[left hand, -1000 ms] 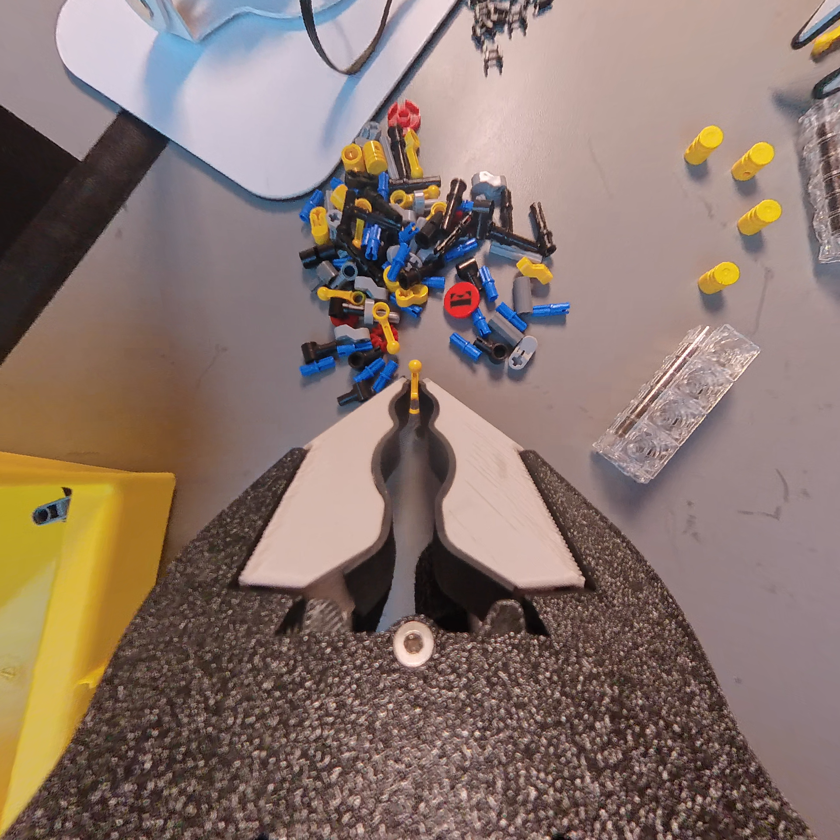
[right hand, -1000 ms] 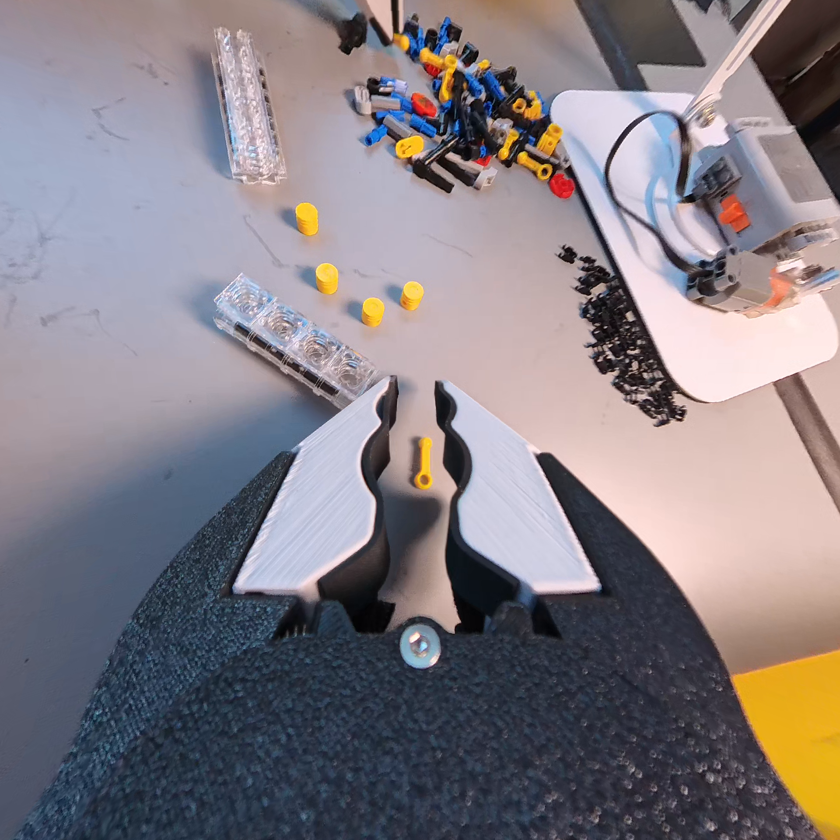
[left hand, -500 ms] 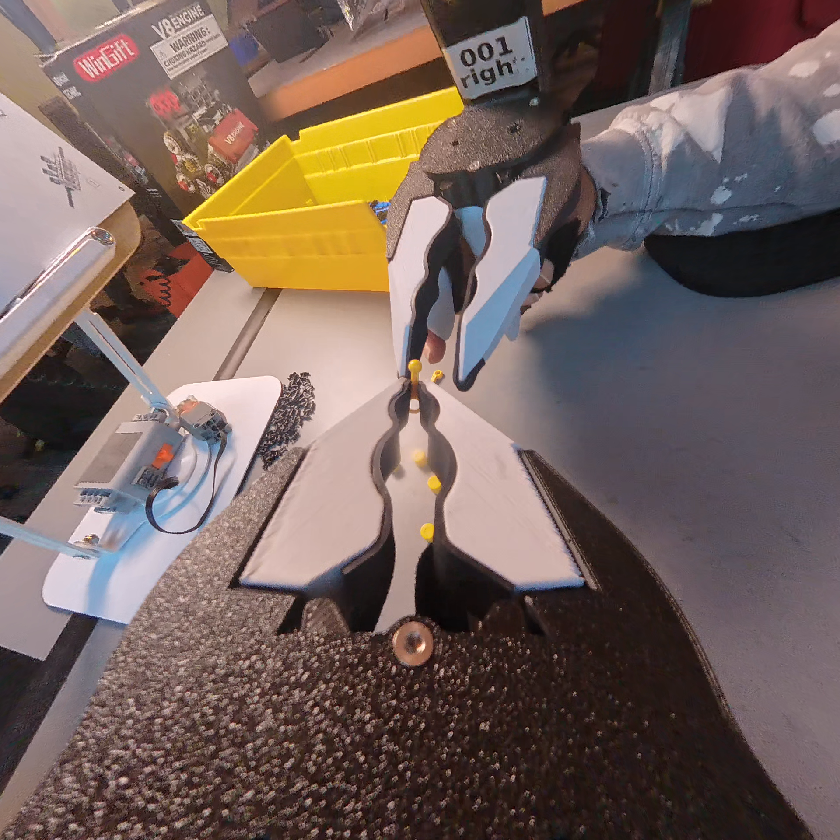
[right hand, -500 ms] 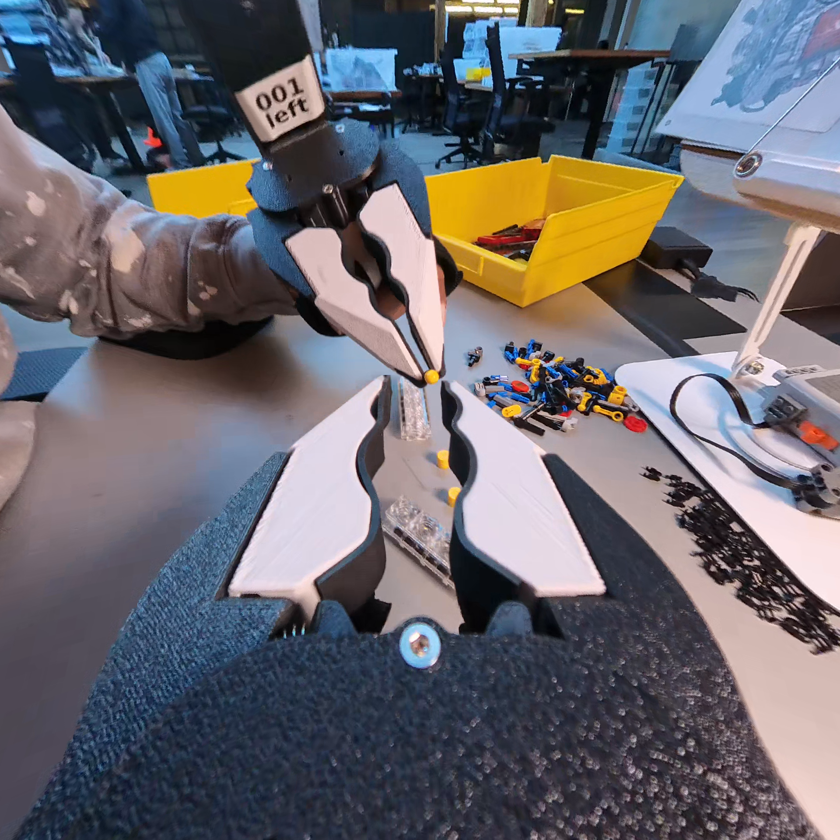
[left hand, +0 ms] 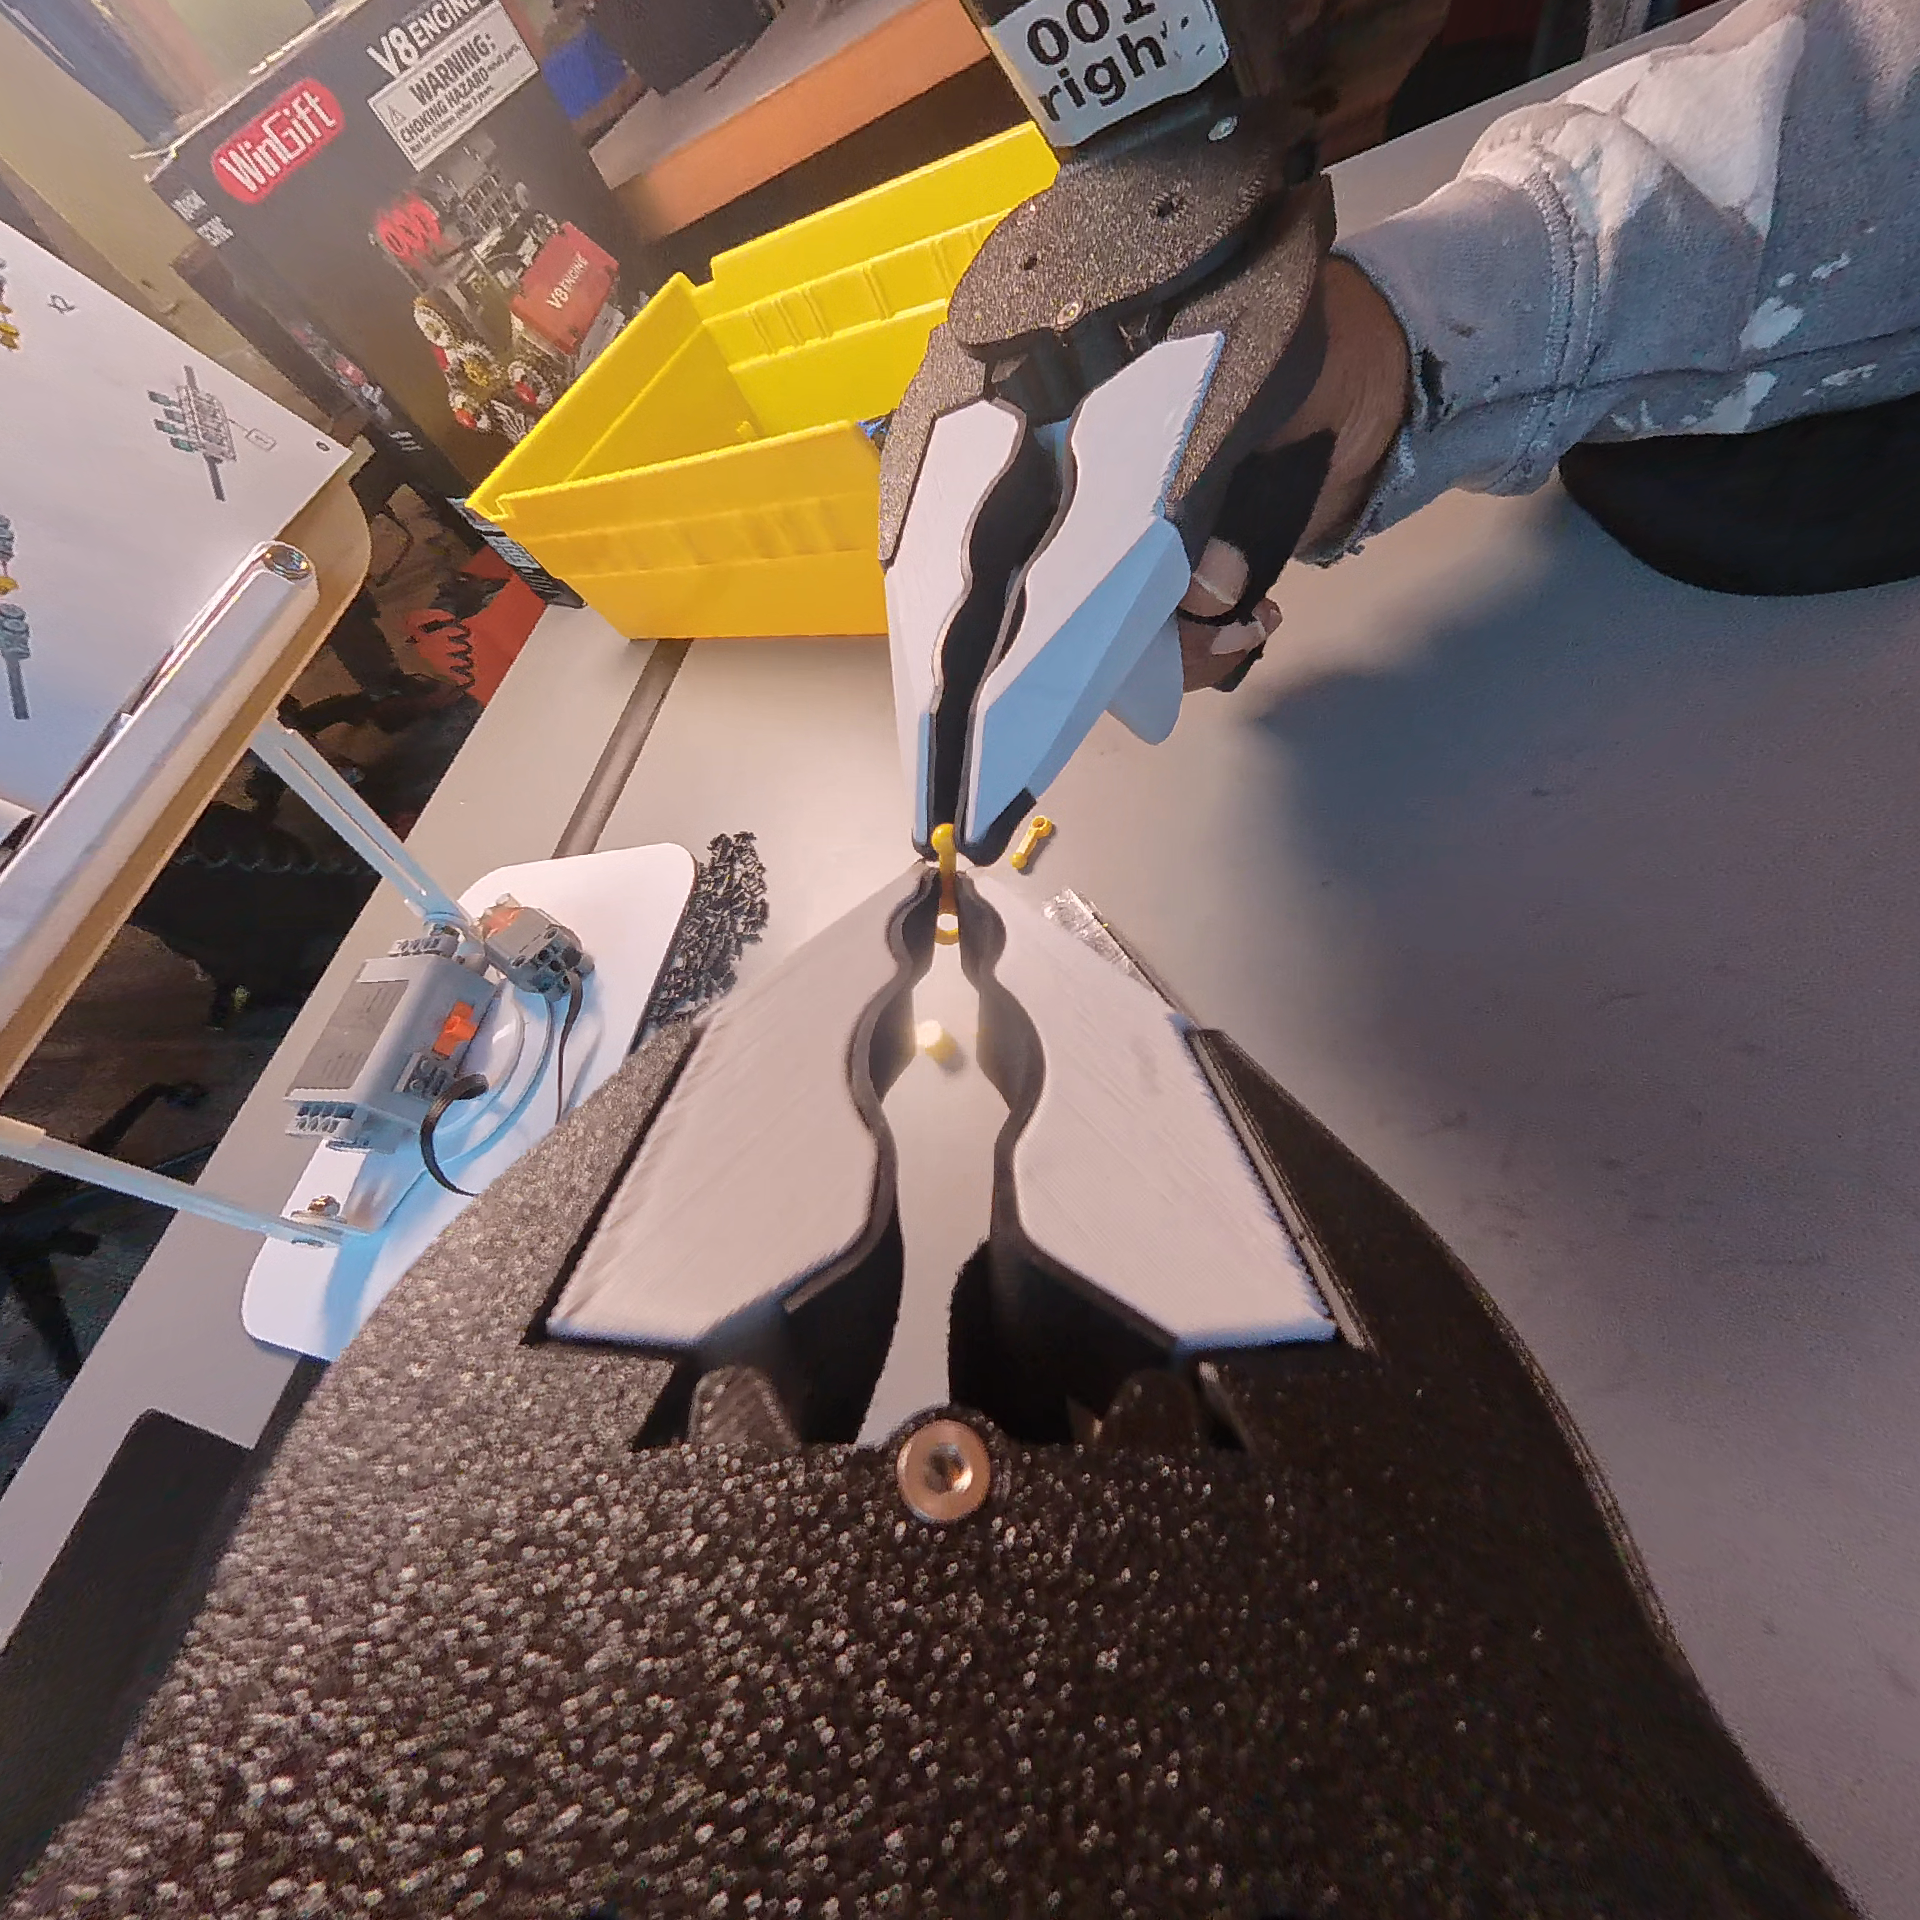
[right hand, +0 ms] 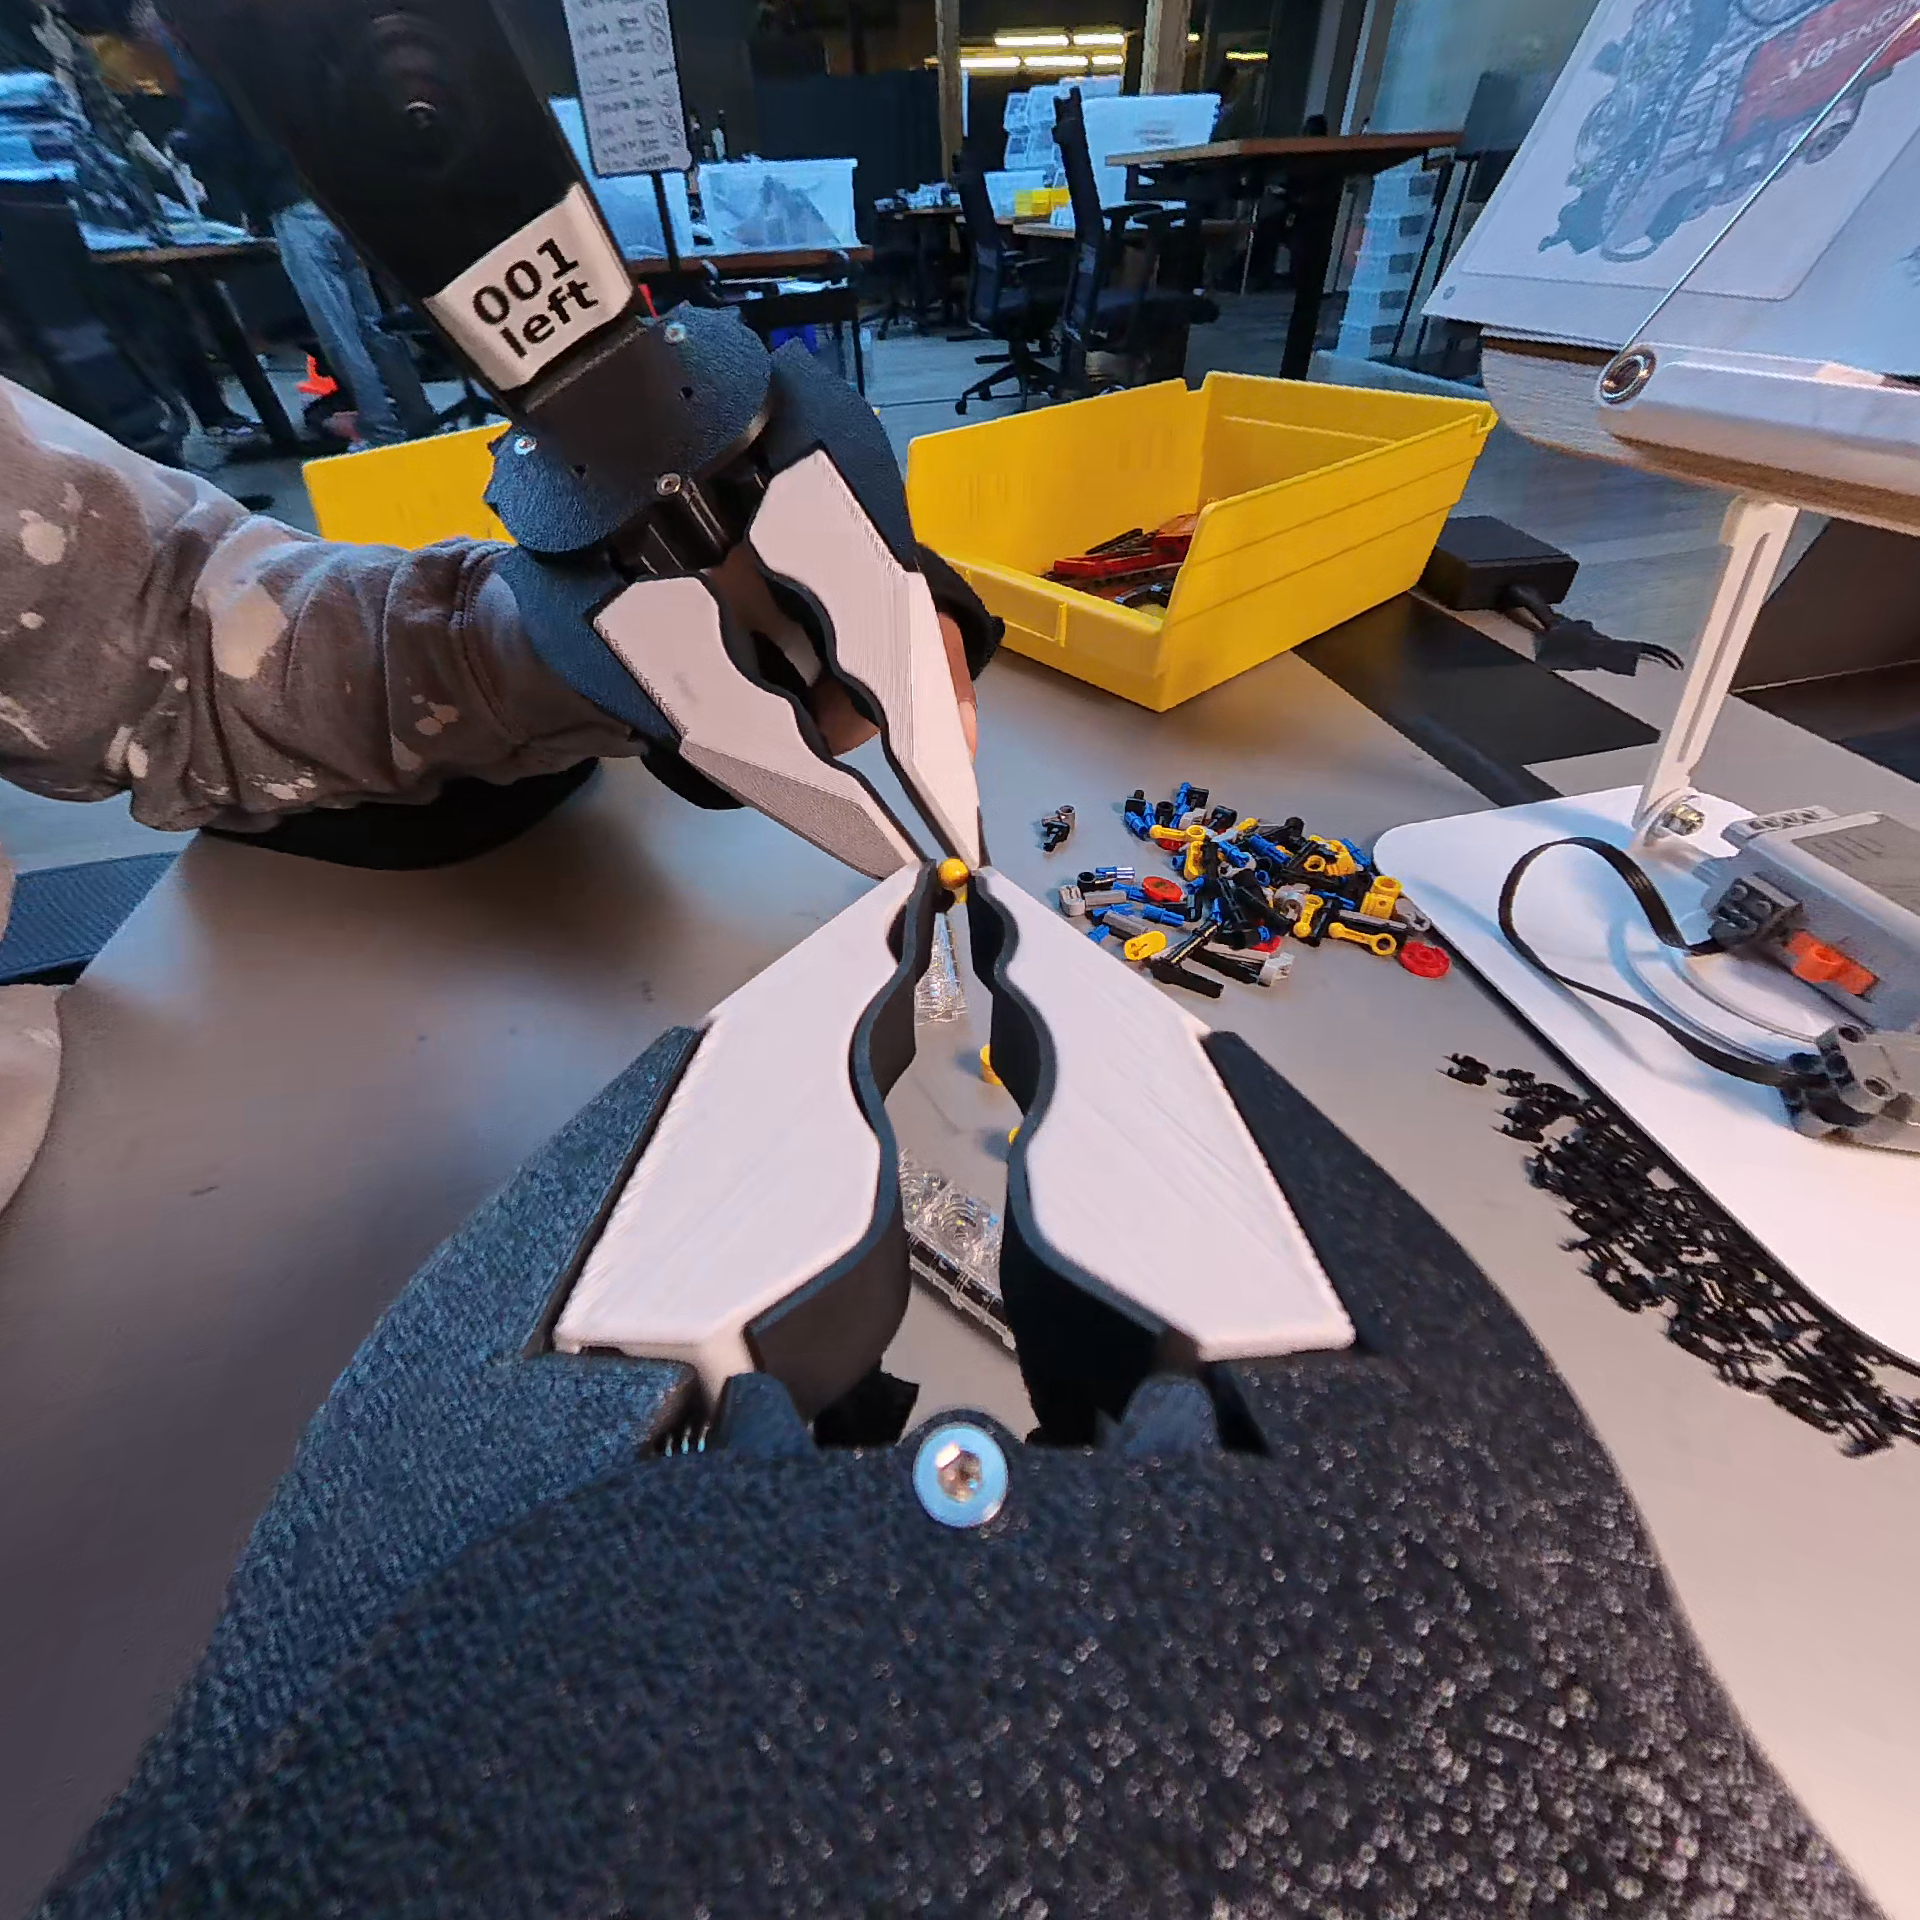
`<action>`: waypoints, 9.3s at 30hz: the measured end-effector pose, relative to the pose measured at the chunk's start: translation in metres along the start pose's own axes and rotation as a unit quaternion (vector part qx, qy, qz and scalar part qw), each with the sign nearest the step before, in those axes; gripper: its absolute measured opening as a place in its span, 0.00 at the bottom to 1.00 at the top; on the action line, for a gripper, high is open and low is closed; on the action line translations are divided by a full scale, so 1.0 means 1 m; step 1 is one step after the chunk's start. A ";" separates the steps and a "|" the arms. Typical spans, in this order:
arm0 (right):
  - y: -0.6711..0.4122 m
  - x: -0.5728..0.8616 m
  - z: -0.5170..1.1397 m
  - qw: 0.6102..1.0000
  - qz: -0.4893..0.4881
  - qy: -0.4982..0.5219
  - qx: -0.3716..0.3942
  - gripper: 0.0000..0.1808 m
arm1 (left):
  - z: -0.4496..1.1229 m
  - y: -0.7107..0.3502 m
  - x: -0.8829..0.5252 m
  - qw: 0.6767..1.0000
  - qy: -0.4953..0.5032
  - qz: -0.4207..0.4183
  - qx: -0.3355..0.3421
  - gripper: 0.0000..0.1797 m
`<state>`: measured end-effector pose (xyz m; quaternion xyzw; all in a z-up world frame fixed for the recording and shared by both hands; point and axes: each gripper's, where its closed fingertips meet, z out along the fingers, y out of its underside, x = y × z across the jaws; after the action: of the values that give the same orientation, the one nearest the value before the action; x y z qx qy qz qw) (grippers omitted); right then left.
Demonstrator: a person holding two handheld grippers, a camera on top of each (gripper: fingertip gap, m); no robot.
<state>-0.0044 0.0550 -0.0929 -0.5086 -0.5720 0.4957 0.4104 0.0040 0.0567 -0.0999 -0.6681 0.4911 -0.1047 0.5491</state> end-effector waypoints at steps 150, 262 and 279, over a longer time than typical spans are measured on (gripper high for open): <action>0.097 0.071 -0.045 0.951 0.008 0.151 -0.268 0.08 | -0.030 0.185 -0.105 0.929 -0.078 -0.261 -0.253 0.06; 0.059 0.074 -0.041 0.968 -0.021 0.176 -0.180 0.14 | -0.040 0.150 -0.109 0.954 -0.131 -0.235 -0.132 0.04; 0.015 0.011 0.009 0.989 -0.102 0.090 -0.063 0.11 | -0.004 0.010 -0.011 0.983 0.076 -0.143 0.085 0.04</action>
<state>-0.0123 0.0643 -0.1093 -0.5149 -0.6119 0.3662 0.4757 -0.0093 0.0635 -0.1025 -0.6725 0.4199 -0.2737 0.5445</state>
